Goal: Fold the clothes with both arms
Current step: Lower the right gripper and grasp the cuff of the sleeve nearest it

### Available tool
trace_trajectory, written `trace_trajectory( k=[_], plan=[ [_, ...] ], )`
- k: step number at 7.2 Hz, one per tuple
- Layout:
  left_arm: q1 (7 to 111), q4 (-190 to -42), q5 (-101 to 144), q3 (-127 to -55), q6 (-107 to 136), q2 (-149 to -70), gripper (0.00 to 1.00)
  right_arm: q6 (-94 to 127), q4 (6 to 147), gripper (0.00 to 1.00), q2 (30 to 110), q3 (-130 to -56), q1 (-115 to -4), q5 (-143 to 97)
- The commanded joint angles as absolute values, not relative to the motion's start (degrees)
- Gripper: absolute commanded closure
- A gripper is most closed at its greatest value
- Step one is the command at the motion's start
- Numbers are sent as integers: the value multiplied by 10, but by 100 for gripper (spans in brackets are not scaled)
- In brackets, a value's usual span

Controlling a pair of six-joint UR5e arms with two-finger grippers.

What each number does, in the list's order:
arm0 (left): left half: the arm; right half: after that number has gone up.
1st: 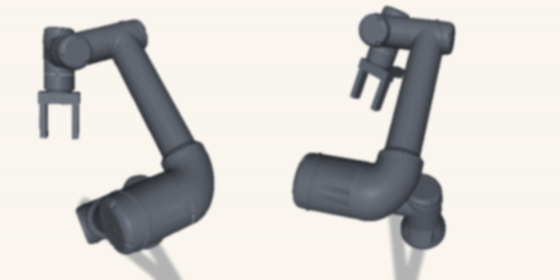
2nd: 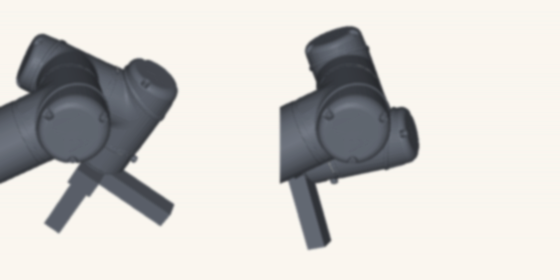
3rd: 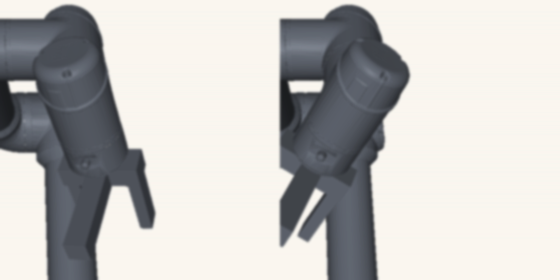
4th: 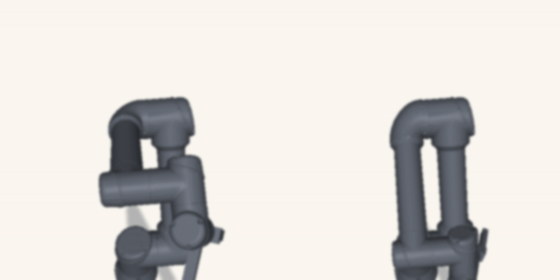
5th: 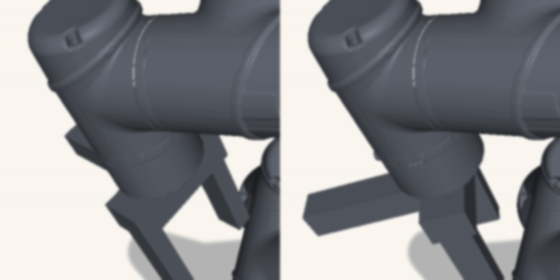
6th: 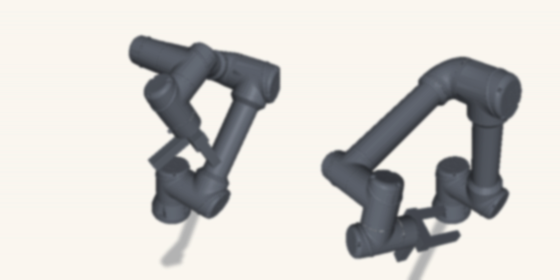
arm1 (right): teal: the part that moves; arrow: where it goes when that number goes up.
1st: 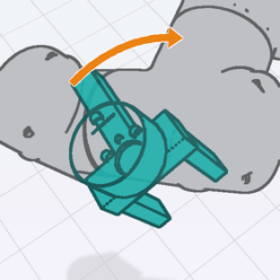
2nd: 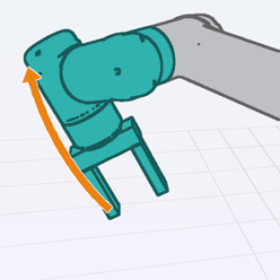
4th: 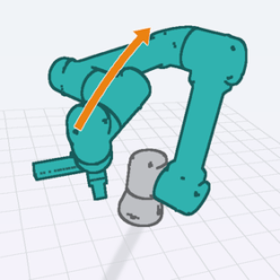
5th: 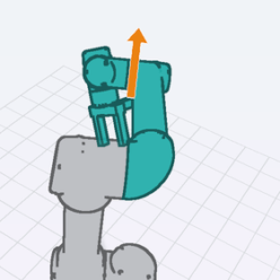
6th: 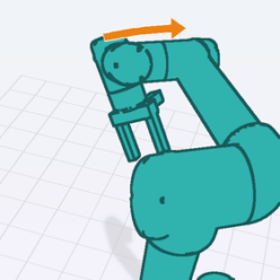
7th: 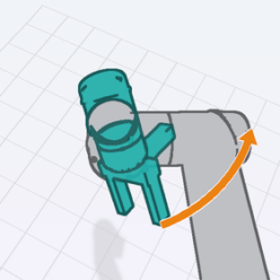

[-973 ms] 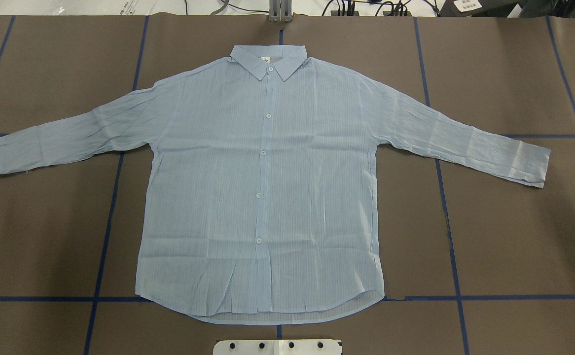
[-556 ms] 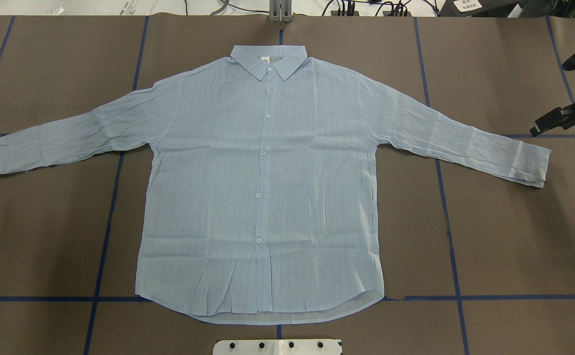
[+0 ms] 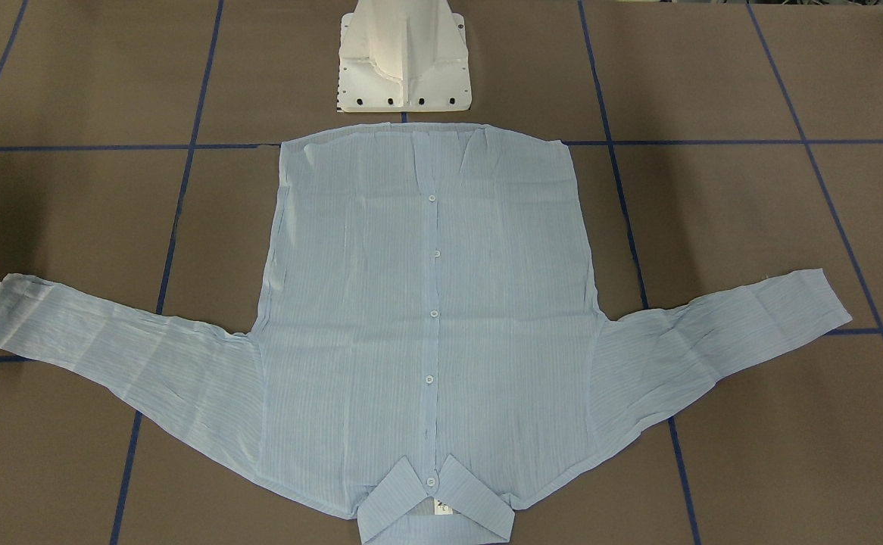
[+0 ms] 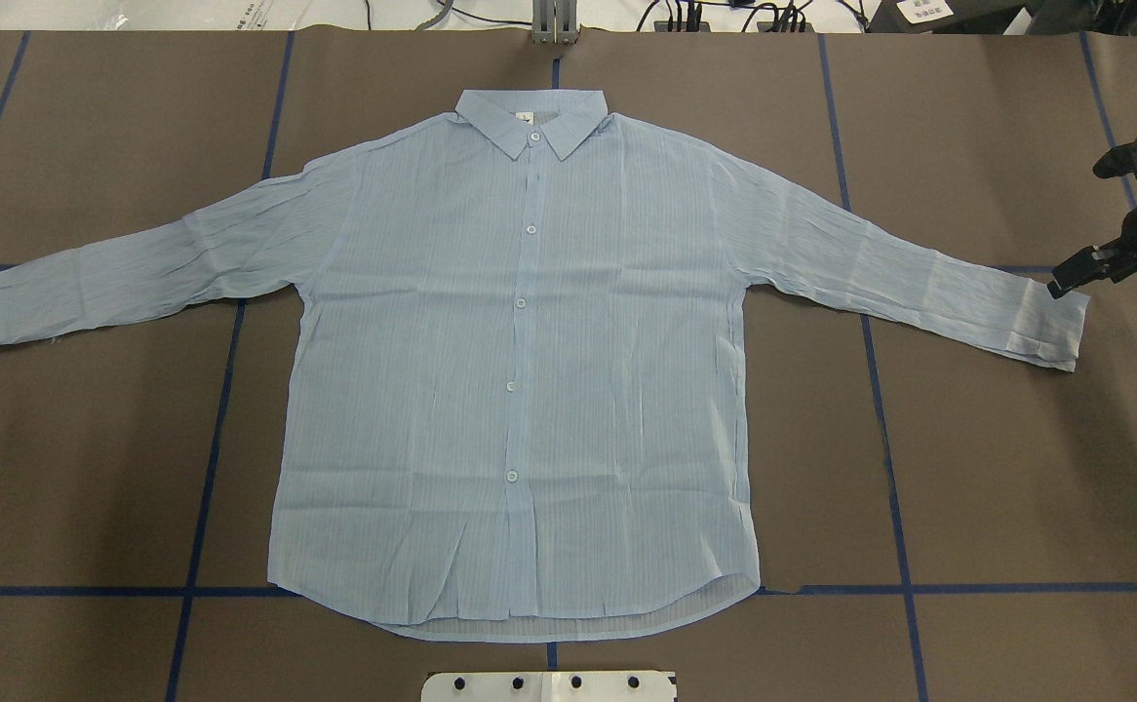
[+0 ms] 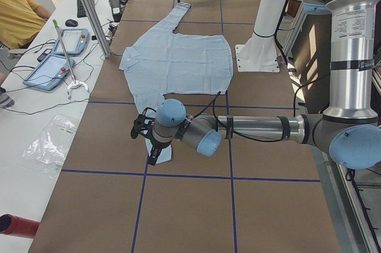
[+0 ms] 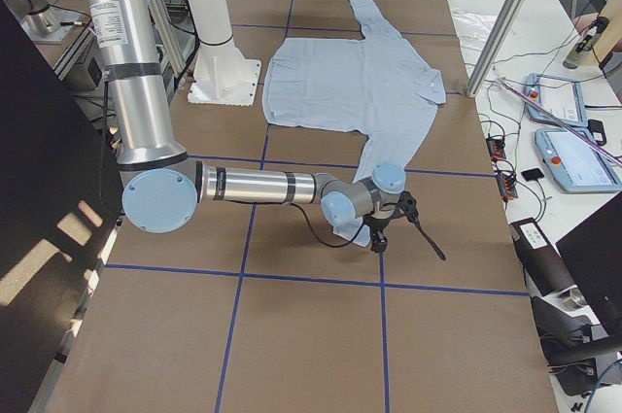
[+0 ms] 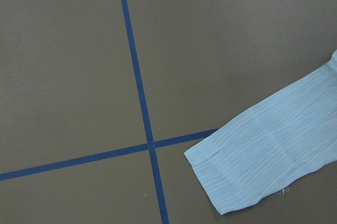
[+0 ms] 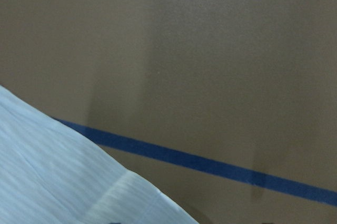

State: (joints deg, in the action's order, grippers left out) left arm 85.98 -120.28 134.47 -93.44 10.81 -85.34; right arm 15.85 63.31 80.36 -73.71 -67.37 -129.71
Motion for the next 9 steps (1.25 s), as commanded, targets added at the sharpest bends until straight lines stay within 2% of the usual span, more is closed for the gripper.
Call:
trace_trajectory(
  k=[1, 2, 3, 6, 7, 8, 9],
  plan=[
    [860, -1203, 1345, -935, 108, -853, 0, 159, 633, 12, 805, -729, -673, -1297],
    [860, -1203, 1345, -935, 108, -853, 0, 158, 633, 13, 804, -722, -673, -1297],
    [860, -1204, 1345, -936, 108, -853, 0, 158, 633, 18, 804, -721, -673, -1297],
    [860, -1204, 1346, -939, 108, -853, 0, 160, 633, 65, 803, -717, -672, -1297],
    [860, -1204, 1346, -940, 108, -854, 0, 161, 633, 86, 802, -717, -672, -1297],
    [860, -1204, 1346, -940, 108, -853, 0, 161, 633, 100, 800, -719, -673, -1297],
    [860, -1203, 1346, -940, 108, -853, 0, 162, 633, 100, 798, -724, -673, -1302]
  ],
)
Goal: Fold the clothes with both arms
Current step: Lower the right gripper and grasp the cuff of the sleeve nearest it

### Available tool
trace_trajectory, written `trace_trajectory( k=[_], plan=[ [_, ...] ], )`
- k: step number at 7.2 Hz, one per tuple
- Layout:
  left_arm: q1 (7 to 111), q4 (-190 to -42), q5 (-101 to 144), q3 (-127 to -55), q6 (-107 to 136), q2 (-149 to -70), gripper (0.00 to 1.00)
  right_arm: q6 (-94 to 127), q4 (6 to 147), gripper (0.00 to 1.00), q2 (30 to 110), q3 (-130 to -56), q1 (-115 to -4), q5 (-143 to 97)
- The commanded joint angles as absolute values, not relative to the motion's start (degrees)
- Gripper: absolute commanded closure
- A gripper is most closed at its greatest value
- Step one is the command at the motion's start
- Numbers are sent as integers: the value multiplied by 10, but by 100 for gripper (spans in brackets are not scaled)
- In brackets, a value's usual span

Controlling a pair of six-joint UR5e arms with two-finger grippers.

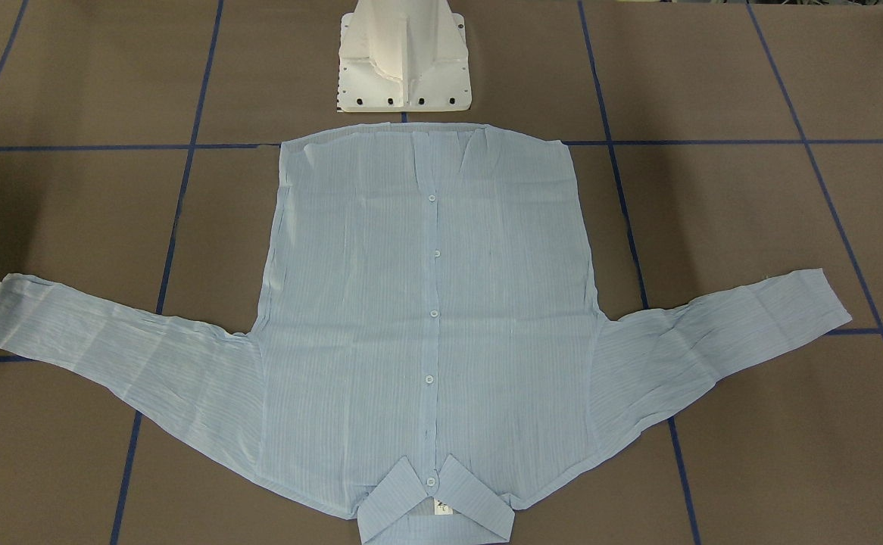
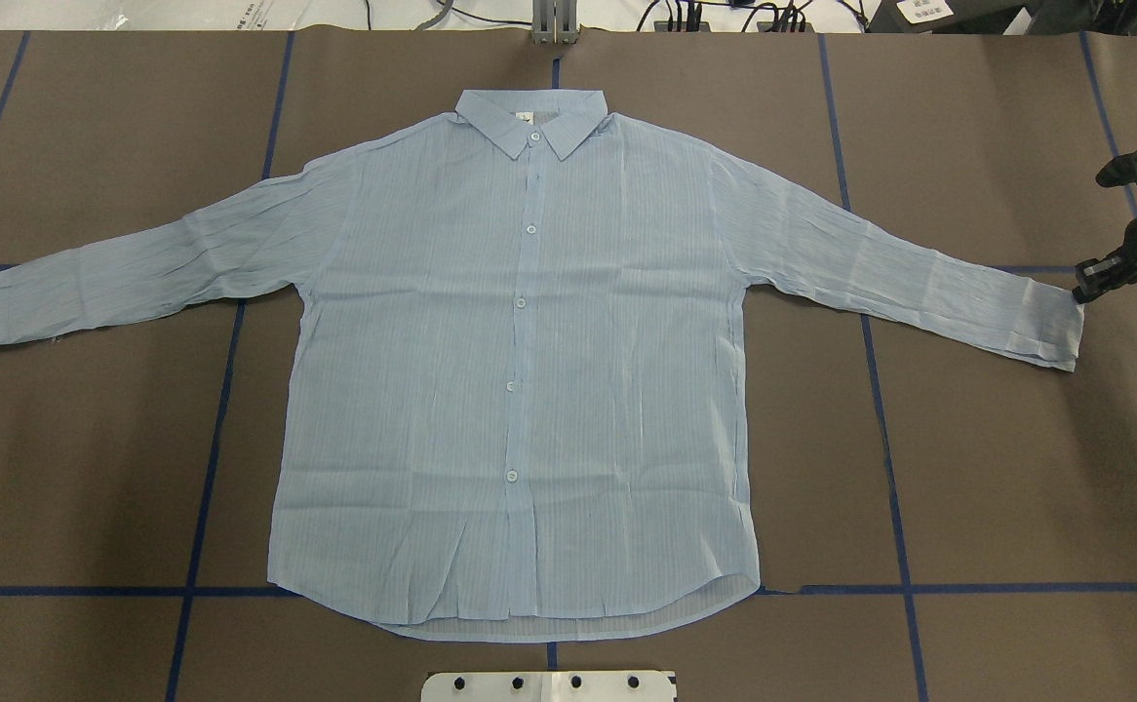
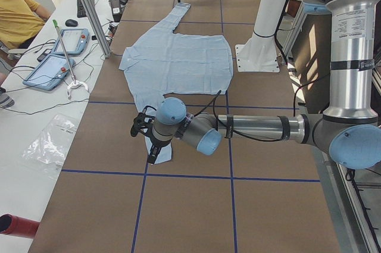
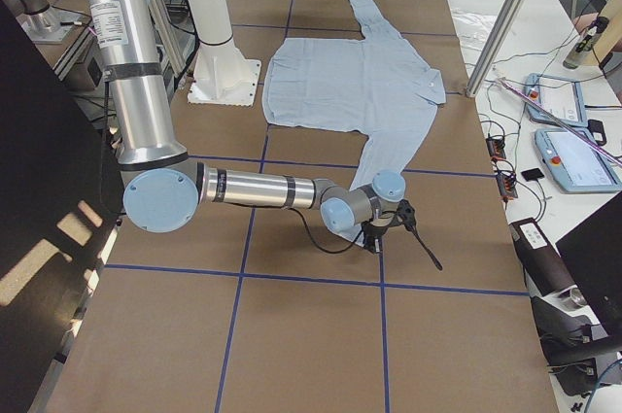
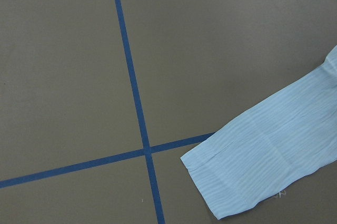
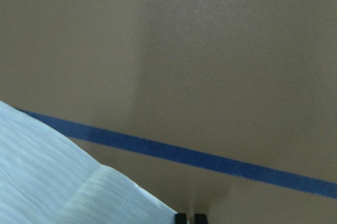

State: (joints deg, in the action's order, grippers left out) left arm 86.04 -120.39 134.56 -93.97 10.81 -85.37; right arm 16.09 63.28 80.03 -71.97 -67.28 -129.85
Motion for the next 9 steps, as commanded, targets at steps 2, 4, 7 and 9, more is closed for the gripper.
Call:
trace_trajectory(
  k=[2, 4, 7, 9],
  plan=[
    [860, -1203, 1346, -940, 108, -853, 0, 161, 633, 100, 803, -739, -678, -1357],
    [860, -1201, 1350, -942, 108, -853, 0, 173, 635, 100, 809, -781, -680, -1372],
    [860, -1201, 1369, -942, 107, -853, 0, 389, 632, 100, 768, -855, -628, -1386],
    [860, -1199, 1378, -957, 108, -853, 0, 594, 633, 100, 654, -853, -545, -1354]
  ],
)
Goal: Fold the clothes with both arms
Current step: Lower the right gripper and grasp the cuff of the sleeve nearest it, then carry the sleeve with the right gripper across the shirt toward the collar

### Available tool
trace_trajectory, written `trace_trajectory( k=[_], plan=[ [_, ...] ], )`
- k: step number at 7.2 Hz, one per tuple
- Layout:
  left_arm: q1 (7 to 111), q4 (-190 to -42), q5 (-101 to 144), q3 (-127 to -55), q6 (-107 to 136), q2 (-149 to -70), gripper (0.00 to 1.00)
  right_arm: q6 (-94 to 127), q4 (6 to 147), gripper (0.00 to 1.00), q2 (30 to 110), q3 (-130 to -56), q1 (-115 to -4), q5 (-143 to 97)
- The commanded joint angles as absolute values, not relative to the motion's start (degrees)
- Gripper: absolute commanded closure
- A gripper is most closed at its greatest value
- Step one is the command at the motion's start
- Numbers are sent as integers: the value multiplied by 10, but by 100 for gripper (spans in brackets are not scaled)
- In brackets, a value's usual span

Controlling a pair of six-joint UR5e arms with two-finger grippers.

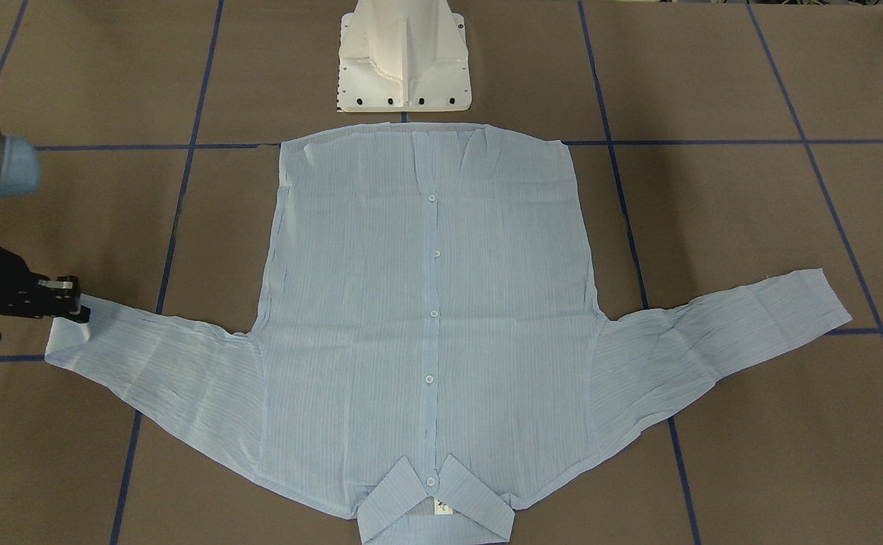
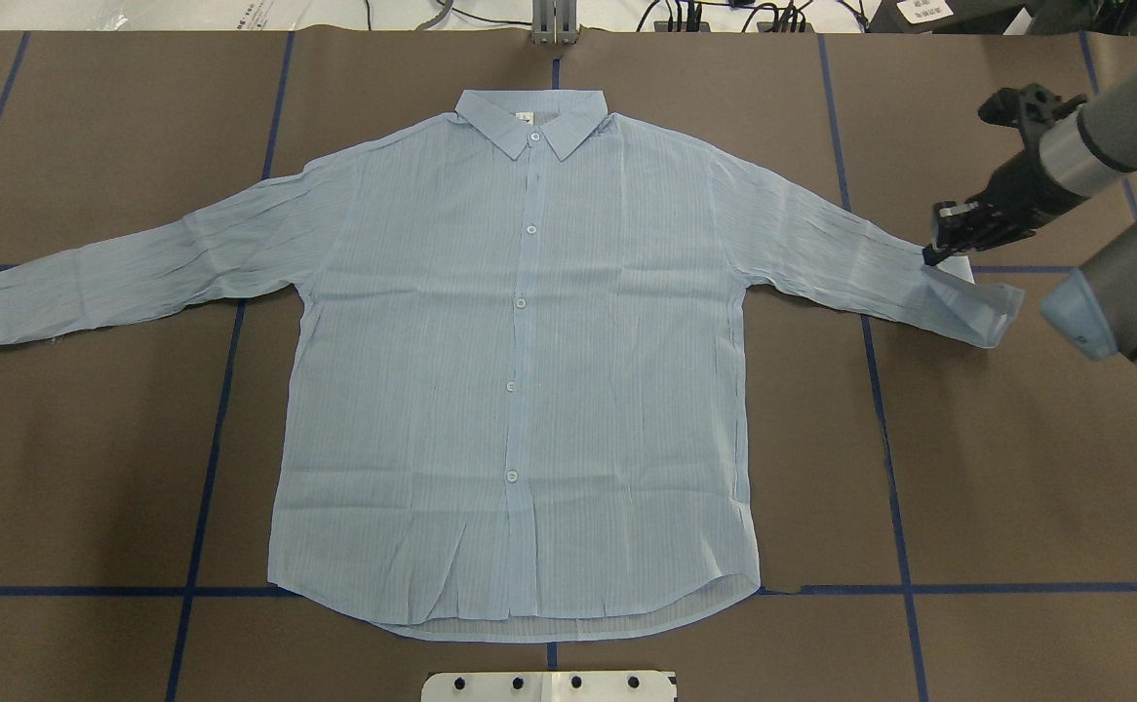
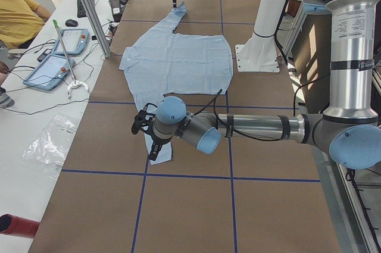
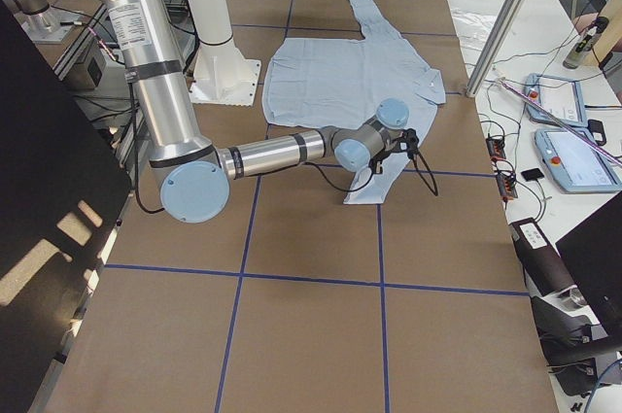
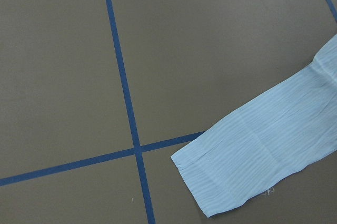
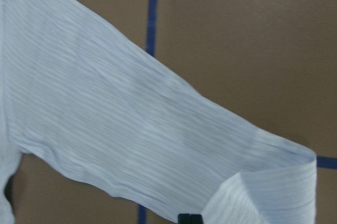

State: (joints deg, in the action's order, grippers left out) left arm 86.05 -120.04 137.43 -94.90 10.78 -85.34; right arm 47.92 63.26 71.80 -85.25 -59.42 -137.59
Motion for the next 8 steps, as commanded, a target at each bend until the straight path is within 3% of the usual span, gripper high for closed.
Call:
trace_trajectory(
  k=[1, 2, 4, 6, 8],
  plan=[
    [860, -1199, 1379, -963, 108, -853, 0, 700, 639, 100, 587, -846, -497, -1292],
    [860, -1200, 1382, -969, 108, -853, 0, 804, 635, 100, 508, -810, -465, -1203],
    [860, -1199, 1383, -987, 108, -848, 0, 874, 634, 100, 350, -670, -440, -1167],
    [860, -1198, 1383, -1003, 109, -841, 0, 883, 631, 100, 271, -603, -417, -1131],
    [860, -1198, 1383, -1008, 109, -838, 0, 895, 616, 100, 241, -581, -397, -1099]
  ],
)
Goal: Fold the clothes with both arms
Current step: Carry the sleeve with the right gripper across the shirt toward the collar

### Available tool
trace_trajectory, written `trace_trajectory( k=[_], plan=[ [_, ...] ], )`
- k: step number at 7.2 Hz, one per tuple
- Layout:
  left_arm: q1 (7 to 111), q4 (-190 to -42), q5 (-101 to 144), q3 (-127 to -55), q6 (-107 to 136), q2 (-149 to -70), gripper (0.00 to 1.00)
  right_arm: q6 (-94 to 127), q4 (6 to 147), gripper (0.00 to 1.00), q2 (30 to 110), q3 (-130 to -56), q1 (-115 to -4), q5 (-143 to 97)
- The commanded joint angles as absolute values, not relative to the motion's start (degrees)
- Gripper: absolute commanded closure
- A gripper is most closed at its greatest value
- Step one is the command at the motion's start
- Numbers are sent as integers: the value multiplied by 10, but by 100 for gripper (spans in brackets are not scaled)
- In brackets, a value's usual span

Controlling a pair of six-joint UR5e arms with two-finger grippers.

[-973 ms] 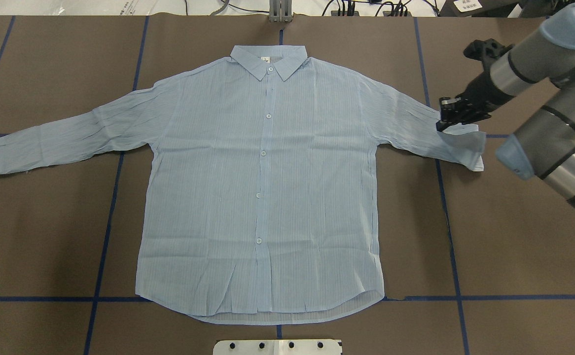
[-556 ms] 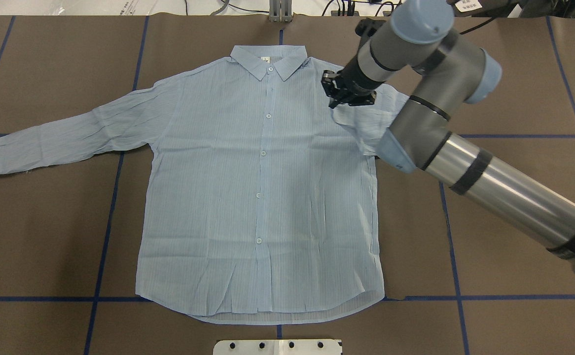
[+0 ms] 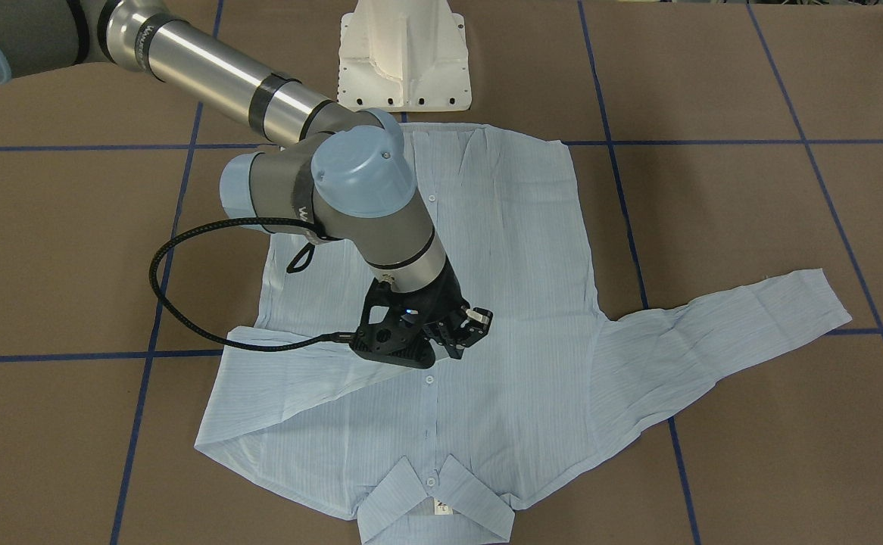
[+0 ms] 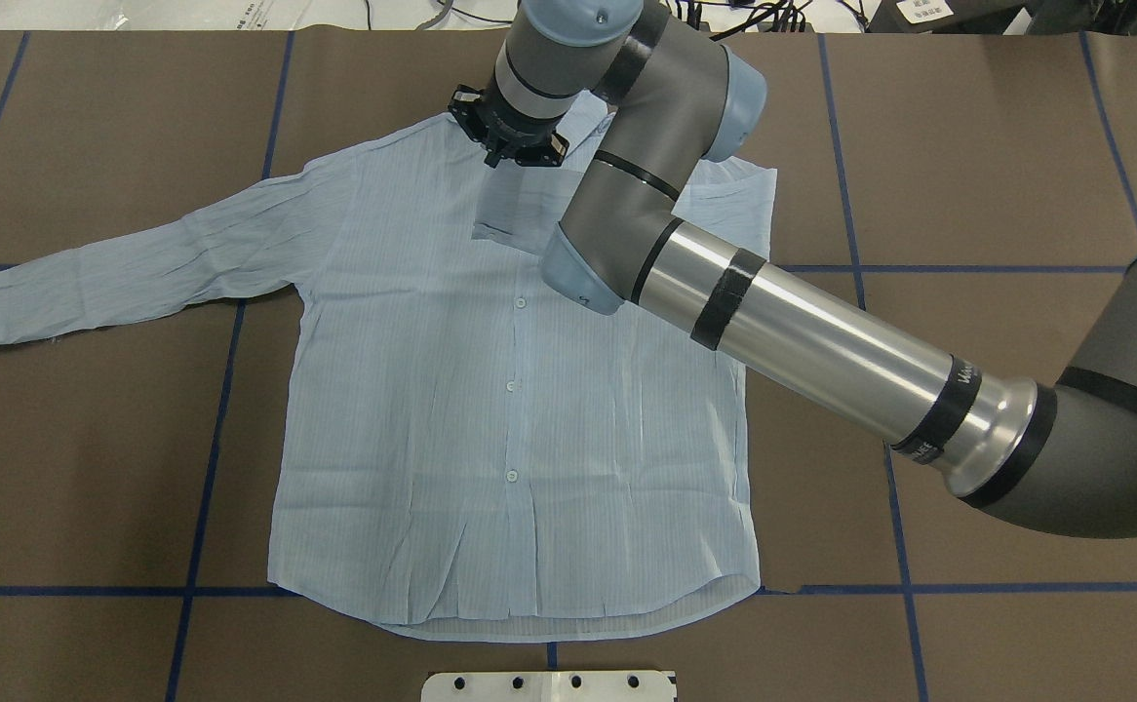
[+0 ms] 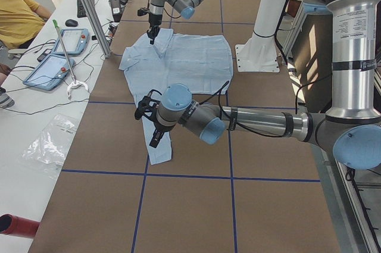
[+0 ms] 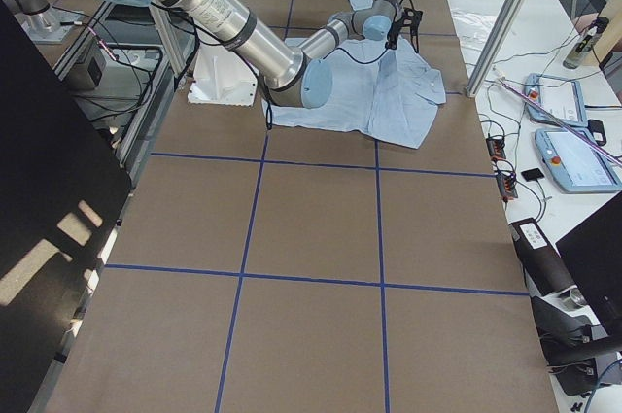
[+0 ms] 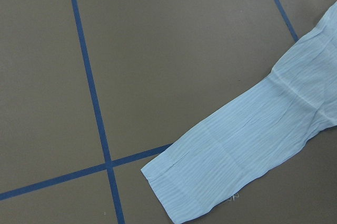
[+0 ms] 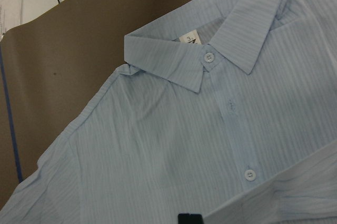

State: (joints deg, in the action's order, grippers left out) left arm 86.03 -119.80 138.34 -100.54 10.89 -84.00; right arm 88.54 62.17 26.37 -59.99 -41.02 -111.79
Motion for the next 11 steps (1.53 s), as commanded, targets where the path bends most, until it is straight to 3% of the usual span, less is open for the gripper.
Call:
trace_trajectory(
  k=[1, 6, 7, 8, 9, 11],
  plan=[
    [860, -1199, 1383, -1007, 109, -838, 0, 896, 615, 100, 234, -577, -388, -1086],
    [859, -1202, 1378, -1005, 110, -847, 0, 900, 579, 97, 227, -554, -374, -1061],
    [857, -1204, 1376, -992, 109, -848, 0, 902, 579, 50, 218, -553, -367, -1048],
    [856, -1204, 1376, -961, 113, -872, 0, 936, 579, 22, 203, -553, -355, -1019],
    [856, -1211, 1379, -954, 167, -873, 0, 943, 579, 12, 197, -552, -347, -1002],
    [856, -1225, 1382, -945, 262, -877, 0, 944, 580, 12, 199, -553, -342, -999]
  ],
)
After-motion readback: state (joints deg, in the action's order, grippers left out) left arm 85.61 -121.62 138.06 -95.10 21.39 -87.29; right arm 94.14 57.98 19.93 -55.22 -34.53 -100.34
